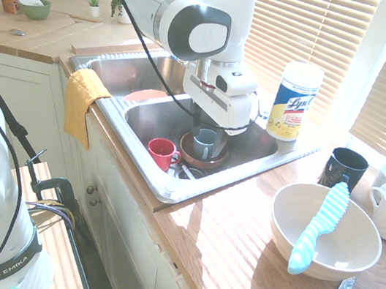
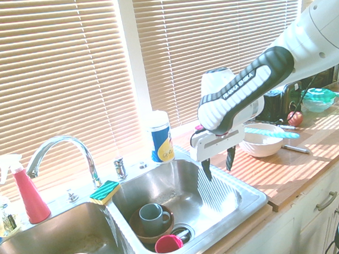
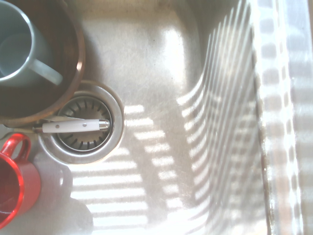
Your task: Put the knife into the sink
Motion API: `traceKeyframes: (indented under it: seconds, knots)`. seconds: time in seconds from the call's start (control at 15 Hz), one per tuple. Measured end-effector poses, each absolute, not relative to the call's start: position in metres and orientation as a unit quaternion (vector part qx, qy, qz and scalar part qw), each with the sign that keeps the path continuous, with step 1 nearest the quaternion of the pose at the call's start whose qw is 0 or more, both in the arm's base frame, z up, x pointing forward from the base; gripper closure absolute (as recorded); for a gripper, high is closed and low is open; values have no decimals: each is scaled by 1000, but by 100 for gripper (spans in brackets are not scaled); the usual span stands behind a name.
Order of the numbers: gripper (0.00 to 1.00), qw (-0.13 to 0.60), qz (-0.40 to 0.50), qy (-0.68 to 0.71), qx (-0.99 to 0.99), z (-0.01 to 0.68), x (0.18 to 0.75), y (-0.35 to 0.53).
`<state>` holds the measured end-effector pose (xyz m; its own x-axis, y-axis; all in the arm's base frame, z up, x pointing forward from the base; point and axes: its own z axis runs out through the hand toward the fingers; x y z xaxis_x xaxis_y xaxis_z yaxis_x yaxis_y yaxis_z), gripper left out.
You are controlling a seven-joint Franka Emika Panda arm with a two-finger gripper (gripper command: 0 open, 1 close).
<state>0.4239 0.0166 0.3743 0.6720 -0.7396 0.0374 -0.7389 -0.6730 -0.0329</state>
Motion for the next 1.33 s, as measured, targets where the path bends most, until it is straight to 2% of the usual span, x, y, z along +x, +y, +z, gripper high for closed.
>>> traceKeyframes:
  seconds: [0.33,0.53,0.93,1.33]
  knots:
    - [0,7,-27,388,-921,377,426,17]
    - [0,4,-13,318,-948,400,429,8]
    - [0,-17,9,159,-987,454,419,-98]
    - [0,-33,-9,183,-983,456,420,-192]
